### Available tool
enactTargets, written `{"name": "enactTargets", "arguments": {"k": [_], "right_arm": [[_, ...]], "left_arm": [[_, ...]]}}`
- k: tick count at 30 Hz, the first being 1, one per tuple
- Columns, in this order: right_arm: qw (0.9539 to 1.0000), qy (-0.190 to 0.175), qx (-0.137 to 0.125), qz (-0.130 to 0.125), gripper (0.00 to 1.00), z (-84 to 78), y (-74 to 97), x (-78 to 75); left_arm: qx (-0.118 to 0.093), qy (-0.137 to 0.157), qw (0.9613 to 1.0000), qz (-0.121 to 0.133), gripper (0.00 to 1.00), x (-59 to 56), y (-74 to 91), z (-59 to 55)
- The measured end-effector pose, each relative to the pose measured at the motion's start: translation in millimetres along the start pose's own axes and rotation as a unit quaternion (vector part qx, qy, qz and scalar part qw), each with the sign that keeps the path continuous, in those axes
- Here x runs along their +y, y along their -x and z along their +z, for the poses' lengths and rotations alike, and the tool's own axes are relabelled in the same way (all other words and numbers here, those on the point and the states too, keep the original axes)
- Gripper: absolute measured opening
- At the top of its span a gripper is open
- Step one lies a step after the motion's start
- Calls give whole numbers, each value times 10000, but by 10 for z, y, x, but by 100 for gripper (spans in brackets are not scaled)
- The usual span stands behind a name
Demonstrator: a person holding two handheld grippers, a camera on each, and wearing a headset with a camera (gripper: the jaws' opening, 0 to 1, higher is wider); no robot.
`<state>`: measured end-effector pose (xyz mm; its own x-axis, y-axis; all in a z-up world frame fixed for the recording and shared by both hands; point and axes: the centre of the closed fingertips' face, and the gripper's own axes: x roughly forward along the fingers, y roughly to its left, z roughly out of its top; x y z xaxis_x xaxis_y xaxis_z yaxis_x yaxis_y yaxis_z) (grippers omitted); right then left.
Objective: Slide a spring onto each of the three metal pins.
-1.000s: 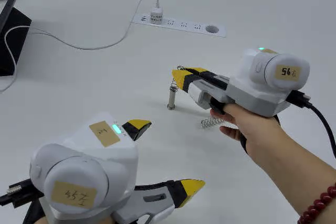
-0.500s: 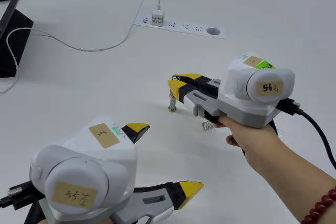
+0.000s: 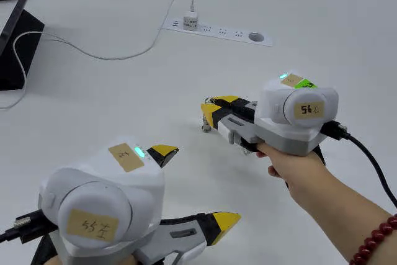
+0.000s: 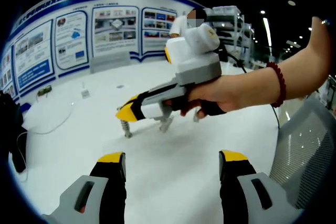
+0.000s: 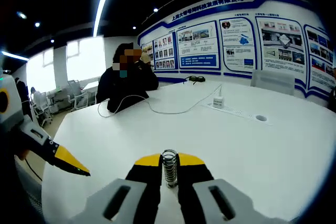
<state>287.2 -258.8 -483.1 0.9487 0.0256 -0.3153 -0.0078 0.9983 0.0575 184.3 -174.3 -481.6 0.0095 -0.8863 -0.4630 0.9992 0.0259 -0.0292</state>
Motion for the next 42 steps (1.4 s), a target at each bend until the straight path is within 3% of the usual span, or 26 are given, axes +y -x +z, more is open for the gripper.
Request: {"name": "enactTargets", "arguments": {"k": [20, 27, 29, 42], "right_arm": [[9994, 71, 328, 24, 12, -182, -15, 13], [9994, 36, 333, 11, 12, -171, -20, 7], [9991, -186, 378, 0, 12, -177, -17, 9], [9990, -340, 290, 99, 25, -4, 93, 33]], "left_arm": [[-6, 22, 10000, 24, 72, 15, 14, 1], [16, 10, 10000, 31, 72, 19, 16, -6], [15, 9, 10000, 41, 72, 22, 18, -5], [15, -40, 10000, 57, 72, 19, 14, 13]]}}
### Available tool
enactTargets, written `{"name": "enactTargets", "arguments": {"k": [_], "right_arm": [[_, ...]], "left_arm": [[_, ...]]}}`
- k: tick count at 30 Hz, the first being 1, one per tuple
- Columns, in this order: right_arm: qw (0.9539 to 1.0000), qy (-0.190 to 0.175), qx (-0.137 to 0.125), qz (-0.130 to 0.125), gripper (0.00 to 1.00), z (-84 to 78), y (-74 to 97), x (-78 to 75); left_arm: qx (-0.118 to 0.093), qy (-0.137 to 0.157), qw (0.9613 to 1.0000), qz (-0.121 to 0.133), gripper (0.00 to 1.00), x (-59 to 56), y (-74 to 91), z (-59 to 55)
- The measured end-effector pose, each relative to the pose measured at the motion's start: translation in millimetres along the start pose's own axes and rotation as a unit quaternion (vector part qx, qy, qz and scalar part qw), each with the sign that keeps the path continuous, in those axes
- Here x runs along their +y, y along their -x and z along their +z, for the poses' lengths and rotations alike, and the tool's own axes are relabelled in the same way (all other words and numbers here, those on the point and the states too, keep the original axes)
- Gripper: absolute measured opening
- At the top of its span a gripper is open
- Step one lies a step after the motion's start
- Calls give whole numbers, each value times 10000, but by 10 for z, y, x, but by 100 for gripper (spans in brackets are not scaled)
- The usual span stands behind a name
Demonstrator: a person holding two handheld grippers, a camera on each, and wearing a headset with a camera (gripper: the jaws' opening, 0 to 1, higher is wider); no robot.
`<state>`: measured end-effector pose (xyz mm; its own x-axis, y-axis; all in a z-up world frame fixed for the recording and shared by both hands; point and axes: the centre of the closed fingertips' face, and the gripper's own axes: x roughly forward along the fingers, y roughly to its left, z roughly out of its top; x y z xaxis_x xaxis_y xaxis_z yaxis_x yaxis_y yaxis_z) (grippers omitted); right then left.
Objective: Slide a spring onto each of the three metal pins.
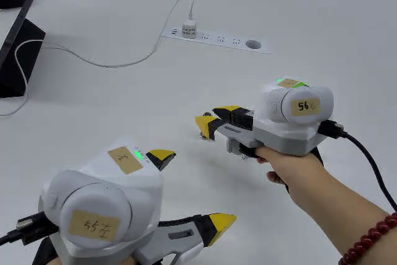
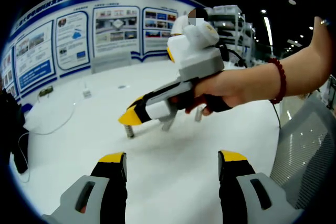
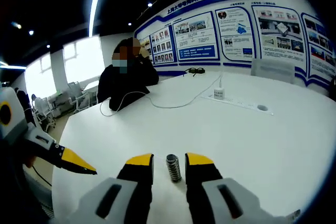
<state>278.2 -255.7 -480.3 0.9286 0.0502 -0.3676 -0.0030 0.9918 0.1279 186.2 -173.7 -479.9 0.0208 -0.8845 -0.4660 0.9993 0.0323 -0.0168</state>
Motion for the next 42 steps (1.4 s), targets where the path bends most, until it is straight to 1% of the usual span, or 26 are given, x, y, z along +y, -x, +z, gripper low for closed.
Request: {"name": "enactTargets", "arguments": {"k": [8, 14, 21, 25, 30, 34, 42], "right_arm": [[10000, 7, 34, -4, 32, 67, 159, 3], [10000, -64, -7, -39, 36, 132, 305, -11], [9999, -114, -1, -83, 43, 147, 462, -27], [9997, -176, 32, -134, 46, 126, 562, -51], [9997, -167, 40, -180, 47, 76, 692, -79], [9995, -236, 27, -209, 48, 45, 793, -112], [9989, -310, -16, -359, 49, -5, 993, -199]], "left_arm": [[-3, -113, 9999, -5, 73, -10, -3, 37], [32, -210, 9998, 7, 73, -7, -3, 54], [40, -281, 9996, -5, 72, 7, -39, 88], [46, -330, 9994, -8, 71, 18, -73, 114], [71, -411, 9991, -16, 69, 35, -126, 131], [80, -430, 9990, -43, 67, 39, -171, 143], [159, -559, 9983, -107, 64, 46, -315, 144]]}}
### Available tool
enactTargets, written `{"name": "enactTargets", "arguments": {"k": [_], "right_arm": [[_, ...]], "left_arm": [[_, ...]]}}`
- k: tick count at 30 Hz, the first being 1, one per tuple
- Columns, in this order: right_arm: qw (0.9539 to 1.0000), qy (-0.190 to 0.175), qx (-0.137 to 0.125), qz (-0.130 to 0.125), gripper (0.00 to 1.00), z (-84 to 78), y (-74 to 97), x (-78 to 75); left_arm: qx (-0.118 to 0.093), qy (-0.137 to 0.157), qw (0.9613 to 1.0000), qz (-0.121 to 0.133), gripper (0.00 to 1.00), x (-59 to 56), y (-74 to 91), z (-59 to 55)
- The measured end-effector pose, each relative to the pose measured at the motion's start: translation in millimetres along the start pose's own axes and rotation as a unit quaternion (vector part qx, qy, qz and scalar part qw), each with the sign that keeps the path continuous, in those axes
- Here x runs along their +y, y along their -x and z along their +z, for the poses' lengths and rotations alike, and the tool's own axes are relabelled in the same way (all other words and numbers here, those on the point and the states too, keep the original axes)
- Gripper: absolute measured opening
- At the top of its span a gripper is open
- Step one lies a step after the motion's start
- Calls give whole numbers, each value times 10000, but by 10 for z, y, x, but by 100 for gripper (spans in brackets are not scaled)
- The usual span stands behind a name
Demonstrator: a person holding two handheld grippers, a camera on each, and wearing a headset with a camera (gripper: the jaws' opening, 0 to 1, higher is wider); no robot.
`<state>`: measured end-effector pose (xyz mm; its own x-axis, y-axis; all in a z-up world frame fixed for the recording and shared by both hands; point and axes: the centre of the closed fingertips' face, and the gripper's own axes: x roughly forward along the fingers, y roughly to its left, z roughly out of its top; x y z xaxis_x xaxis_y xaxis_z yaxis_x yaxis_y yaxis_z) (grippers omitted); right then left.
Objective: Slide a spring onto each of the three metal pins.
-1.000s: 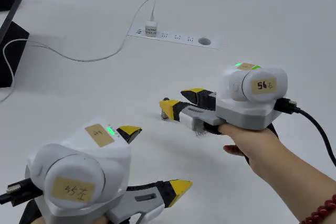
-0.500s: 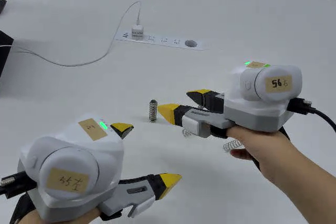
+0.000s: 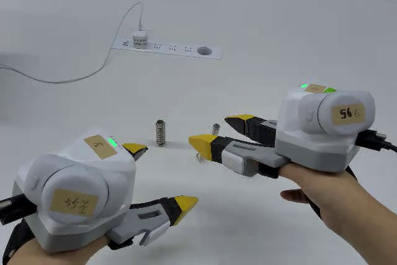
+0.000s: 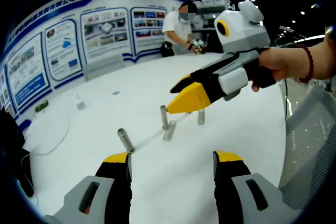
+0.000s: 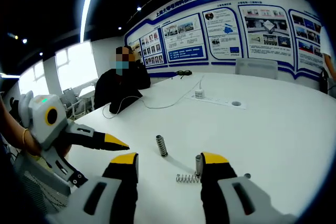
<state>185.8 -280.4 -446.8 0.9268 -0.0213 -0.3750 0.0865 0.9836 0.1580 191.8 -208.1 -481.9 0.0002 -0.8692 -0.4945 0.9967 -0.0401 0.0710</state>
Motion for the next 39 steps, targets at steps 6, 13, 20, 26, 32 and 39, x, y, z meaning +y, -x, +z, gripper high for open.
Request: {"name": "enactTargets", "arguments": {"k": [6, 13, 20, 26, 32, 39], "right_arm": [[10000, -41, -48, 51, 49, -19, 113, -34], [9999, -45, -76, 123, 50, -75, 239, -44], [9998, -42, -77, 170, 50, -162, 357, -55], [9998, -7, -119, 188, 50, -211, 428, -82], [9999, 6, -74, 156, 50, -290, 499, -135], [10000, -18, 26, 80, 50, -384, 553, -182]], "left_arm": [[20, -109, 9999, -78, 61, 13, -107, 26], [89, -293, 9993, -199, 58, 19, -229, 47], [132, -311, 9988, -345, 53, 0, -369, 58], [157, -202, 9989, -383, 47, 21, -508, 65], [249, -324, 9983, -426, 43, 54, -652, 36], [391, -136, 9980, -481, 40, 104, -770, -52]]}}
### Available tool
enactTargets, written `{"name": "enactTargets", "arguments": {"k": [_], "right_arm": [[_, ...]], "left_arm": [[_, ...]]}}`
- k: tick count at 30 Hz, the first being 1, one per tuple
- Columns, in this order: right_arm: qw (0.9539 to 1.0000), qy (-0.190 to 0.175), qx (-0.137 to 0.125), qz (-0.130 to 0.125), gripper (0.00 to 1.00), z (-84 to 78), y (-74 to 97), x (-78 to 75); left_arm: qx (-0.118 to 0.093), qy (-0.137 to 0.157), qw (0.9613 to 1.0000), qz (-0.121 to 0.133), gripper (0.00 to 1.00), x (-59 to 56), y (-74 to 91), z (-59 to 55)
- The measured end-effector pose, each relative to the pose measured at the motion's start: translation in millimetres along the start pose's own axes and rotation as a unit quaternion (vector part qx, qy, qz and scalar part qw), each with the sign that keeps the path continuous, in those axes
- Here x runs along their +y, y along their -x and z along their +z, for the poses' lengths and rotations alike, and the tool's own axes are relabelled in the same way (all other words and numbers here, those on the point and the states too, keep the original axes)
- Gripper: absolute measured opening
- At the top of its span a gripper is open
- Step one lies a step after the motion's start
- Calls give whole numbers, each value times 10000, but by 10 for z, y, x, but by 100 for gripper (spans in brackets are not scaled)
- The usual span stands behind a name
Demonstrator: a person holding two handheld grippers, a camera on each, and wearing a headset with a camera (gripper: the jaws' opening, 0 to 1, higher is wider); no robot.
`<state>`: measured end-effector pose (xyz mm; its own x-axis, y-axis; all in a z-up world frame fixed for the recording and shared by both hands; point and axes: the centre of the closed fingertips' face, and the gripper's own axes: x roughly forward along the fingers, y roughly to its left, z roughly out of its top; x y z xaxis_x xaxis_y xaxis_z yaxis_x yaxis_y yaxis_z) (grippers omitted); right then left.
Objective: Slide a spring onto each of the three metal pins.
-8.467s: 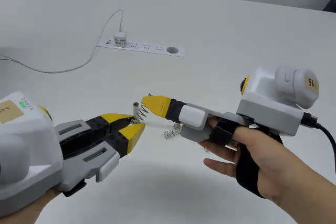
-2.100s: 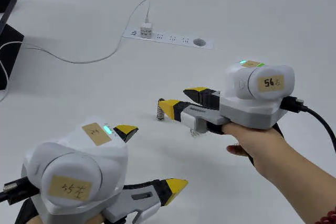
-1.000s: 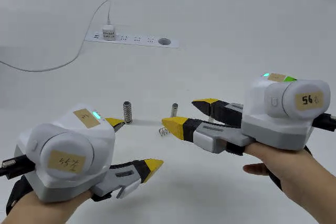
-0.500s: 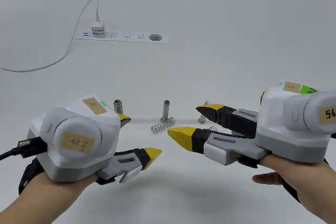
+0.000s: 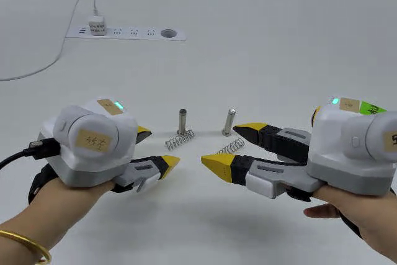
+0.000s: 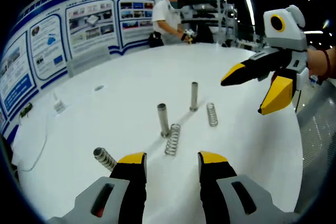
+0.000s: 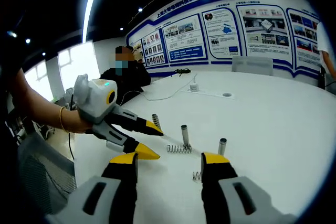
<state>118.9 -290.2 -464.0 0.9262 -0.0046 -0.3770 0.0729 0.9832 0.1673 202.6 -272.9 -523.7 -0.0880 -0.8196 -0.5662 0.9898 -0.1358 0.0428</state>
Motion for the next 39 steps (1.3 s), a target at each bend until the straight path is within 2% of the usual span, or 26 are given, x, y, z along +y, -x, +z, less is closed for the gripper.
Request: {"name": "enactTargets", "arguments": {"k": [5, 8, 13, 21, 24, 30, 39], "right_arm": [[10000, -22, 57, -42, 52, -74, 45, -30], [9999, -80, 59, -74, 53, -104, 73, -52], [9998, -137, 55, -131, 59, -137, 122, -71], [9989, -335, 105, -302, 59, -211, 161, -143], [9986, -370, 131, -359, 59, -233, 174, -158], [9981, -434, 132, -418, 58, -245, 191, -175], [9976, -510, 81, -466, 57, -209, 186, -200]], "left_arm": [[43, -21, 10000, -44, 35, 21, -73, -34], [32, 48, 9999, -102, 33, 14, -113, -20], [94, -73, 9998, -149, 29, -13, -190, -8], [168, -103, 9994, -272, 21, -30, -251, 16], [268, -187, 9990, -295, 17, -36, -264, -6], [254, -250, 9987, -355, 12, -50, -272, -1], [336, -336, 9980, -415, 10, -102, -238, -26]]}}
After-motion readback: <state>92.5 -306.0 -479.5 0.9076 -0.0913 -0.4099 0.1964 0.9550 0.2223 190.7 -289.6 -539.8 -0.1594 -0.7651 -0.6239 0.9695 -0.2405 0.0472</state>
